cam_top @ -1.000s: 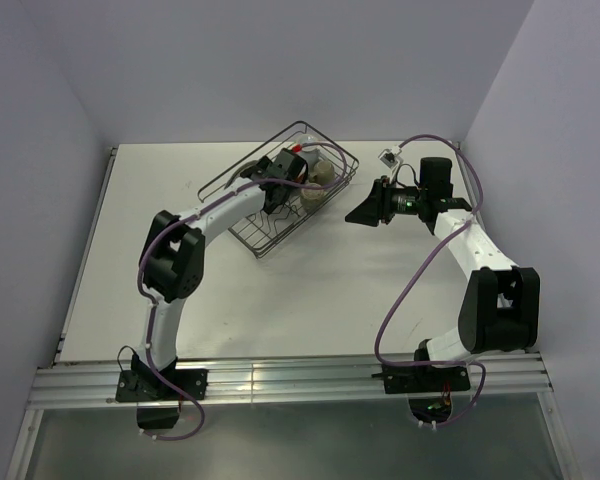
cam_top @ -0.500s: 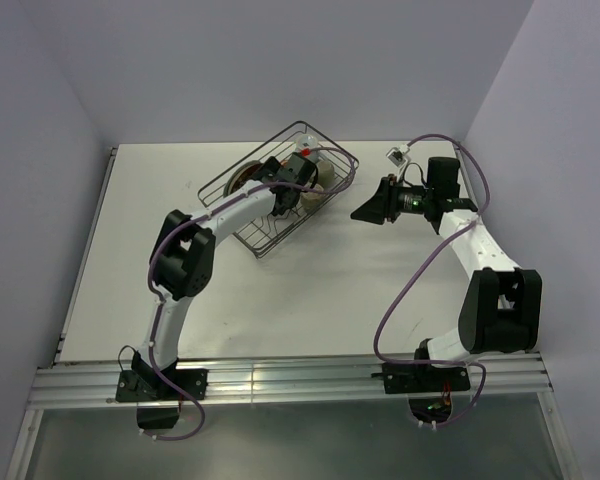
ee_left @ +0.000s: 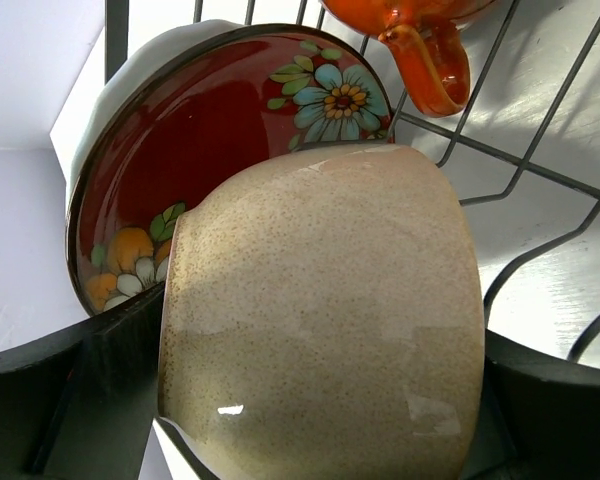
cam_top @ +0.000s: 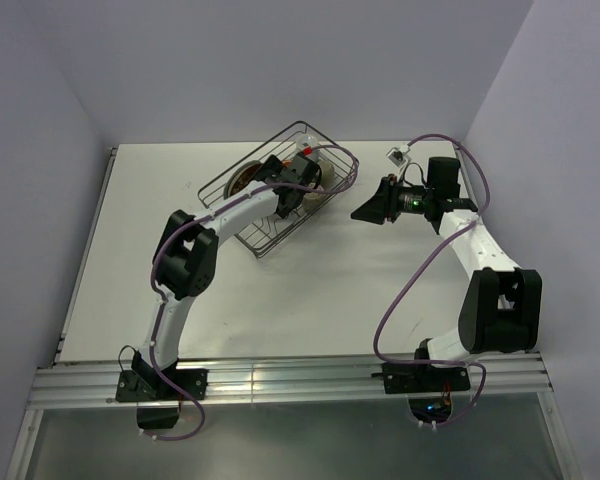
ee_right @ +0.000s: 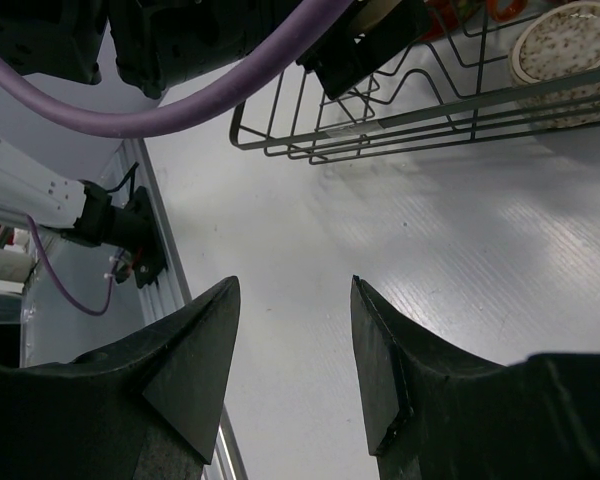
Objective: Load the mixed dishes into the dish rack
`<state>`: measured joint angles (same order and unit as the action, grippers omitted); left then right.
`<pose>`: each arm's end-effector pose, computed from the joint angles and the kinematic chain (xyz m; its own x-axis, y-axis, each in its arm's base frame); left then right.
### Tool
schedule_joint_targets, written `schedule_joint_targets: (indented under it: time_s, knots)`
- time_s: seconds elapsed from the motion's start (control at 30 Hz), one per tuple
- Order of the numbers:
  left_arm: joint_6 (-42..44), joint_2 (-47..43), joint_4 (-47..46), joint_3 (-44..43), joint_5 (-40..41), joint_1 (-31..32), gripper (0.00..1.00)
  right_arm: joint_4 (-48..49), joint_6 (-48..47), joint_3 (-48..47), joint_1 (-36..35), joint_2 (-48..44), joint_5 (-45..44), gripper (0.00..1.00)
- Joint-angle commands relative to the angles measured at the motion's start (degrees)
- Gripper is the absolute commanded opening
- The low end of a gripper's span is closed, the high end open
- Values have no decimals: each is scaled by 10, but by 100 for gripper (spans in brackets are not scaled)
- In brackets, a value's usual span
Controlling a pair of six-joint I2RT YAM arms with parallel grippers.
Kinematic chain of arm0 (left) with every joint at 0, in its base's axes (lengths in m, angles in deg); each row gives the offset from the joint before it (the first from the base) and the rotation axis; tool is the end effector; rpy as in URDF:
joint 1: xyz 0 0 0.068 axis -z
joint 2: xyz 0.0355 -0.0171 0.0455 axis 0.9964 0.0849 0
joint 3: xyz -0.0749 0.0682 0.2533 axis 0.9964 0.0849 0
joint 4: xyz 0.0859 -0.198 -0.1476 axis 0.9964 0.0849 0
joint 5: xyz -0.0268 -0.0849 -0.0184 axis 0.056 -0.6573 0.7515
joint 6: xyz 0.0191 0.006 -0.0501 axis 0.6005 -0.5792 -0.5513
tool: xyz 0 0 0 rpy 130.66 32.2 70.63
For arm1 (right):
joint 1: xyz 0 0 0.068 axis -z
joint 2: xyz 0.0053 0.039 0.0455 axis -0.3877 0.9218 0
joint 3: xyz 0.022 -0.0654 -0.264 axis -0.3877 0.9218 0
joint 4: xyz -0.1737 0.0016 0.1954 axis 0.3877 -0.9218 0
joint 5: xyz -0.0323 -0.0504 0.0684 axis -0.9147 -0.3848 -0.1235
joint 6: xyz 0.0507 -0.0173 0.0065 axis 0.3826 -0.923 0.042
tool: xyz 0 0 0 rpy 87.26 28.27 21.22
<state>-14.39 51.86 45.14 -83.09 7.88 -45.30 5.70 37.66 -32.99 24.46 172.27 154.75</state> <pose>0.3854 -0.2910 0.2254 -0.5865 0.6622 -0.4664 0.3016 0.7129 0.6330 0.3093 0.0239 0.2795 -0.6227 0.0333 -0.7817 -0.7056 0.4080 0.5794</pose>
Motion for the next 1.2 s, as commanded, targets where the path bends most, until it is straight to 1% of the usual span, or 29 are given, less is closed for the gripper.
schedule_joint_targets:
  time_s: [0.0,0.3,0.77,1.17]
  knots:
    - [-22,3,5,-22,-41,13,90,23,-2,3,5,-23,13,56]
    - [-29,-11,17,-29,-43,17,91,24,-2,3,7,-22,12,56]
    - [-32,-33,35,-39,-59,17,96,23,-2,5,8,-21,11,56]
    - [-31,-43,46,-58,-71,17,99,25,-2,6,12,-20,11,56]
